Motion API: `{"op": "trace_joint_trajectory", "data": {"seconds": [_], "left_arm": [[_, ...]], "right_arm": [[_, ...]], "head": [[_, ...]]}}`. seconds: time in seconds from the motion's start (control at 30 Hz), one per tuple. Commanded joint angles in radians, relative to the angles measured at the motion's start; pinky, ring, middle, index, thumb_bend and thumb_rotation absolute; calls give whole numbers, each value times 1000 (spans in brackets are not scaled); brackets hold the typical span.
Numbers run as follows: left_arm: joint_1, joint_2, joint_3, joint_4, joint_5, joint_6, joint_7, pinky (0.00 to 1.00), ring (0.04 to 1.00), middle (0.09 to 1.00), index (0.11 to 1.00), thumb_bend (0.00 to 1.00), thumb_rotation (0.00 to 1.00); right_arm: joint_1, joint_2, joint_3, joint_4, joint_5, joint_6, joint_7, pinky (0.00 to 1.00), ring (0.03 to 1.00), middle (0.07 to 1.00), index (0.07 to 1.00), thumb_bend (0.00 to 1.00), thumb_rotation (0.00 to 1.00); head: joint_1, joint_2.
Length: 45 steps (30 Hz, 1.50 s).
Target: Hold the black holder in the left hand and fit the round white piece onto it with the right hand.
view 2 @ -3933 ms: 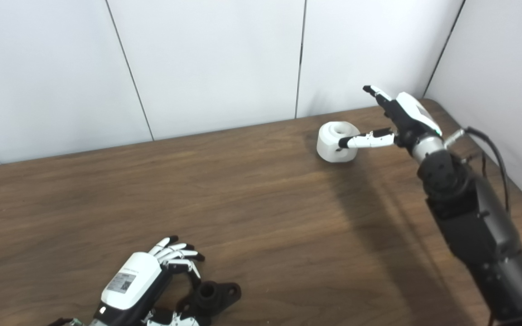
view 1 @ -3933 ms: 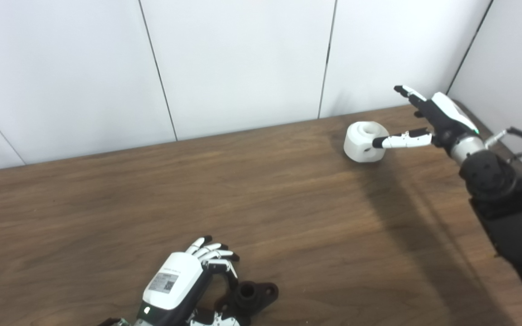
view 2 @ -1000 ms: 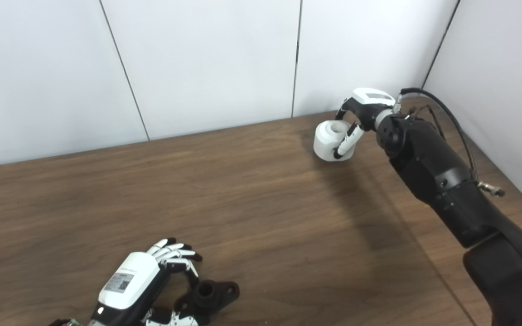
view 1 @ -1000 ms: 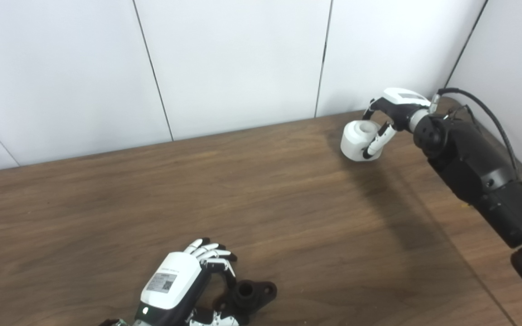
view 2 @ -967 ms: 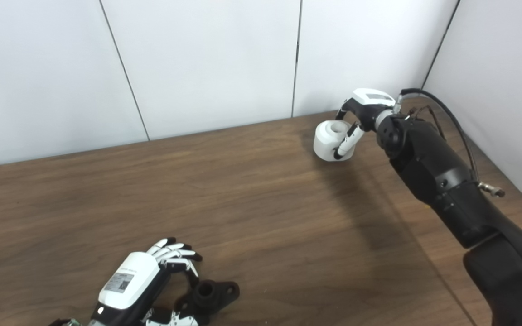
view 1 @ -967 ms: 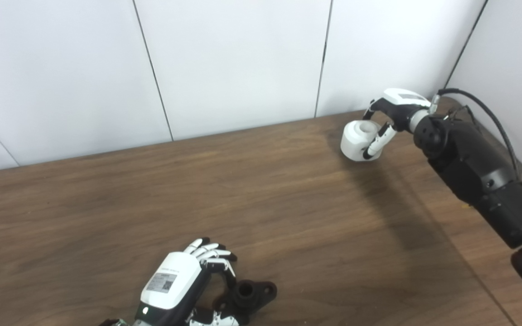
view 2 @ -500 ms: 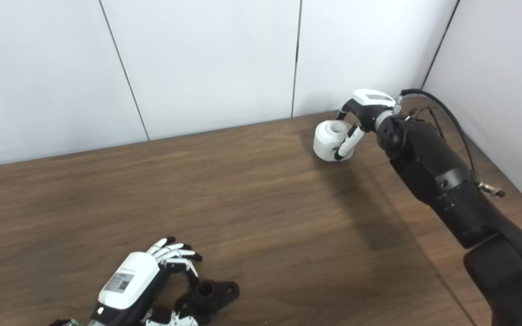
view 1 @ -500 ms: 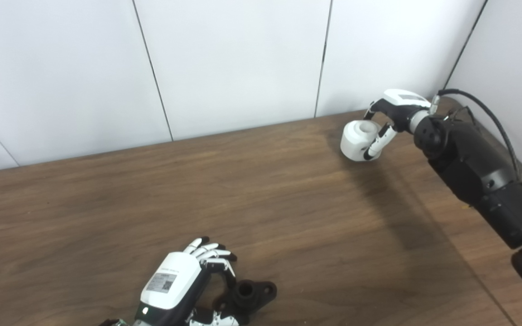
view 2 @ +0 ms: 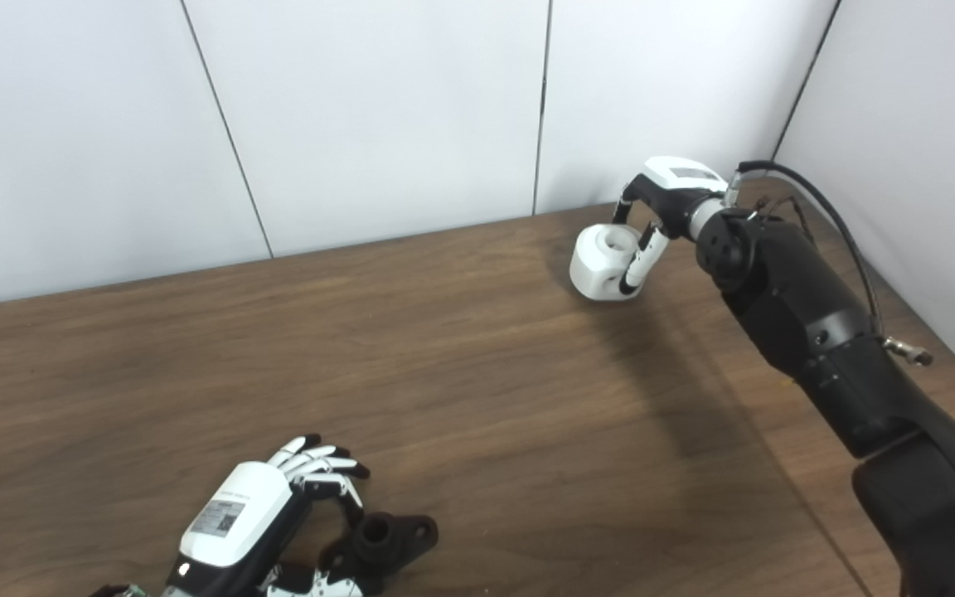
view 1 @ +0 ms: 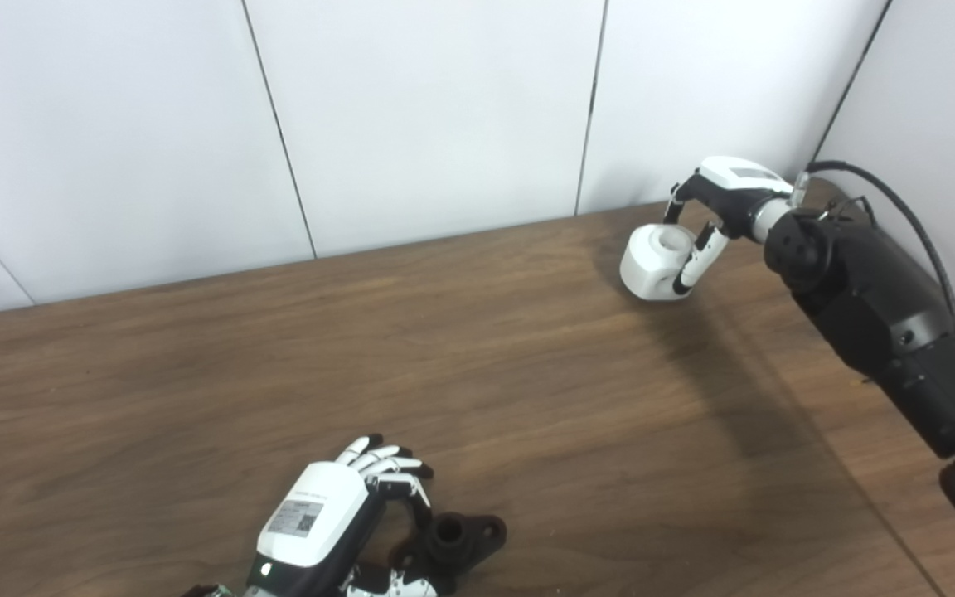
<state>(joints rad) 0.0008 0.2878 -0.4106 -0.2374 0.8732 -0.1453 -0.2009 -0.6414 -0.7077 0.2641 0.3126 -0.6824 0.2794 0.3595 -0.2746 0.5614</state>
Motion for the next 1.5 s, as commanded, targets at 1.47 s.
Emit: {"op": "trace_joint_trajectory", "data": {"seconds": [1.47], "left_arm": [[25, -16, -37, -27, 64, 112, -80, 1000, 875, 781, 485, 523, 56]], "right_arm": [[127, 132, -19, -1071, -134, 175, 579, 1000, 953, 856, 484, 524, 143]], "head": [[182, 170]]}}
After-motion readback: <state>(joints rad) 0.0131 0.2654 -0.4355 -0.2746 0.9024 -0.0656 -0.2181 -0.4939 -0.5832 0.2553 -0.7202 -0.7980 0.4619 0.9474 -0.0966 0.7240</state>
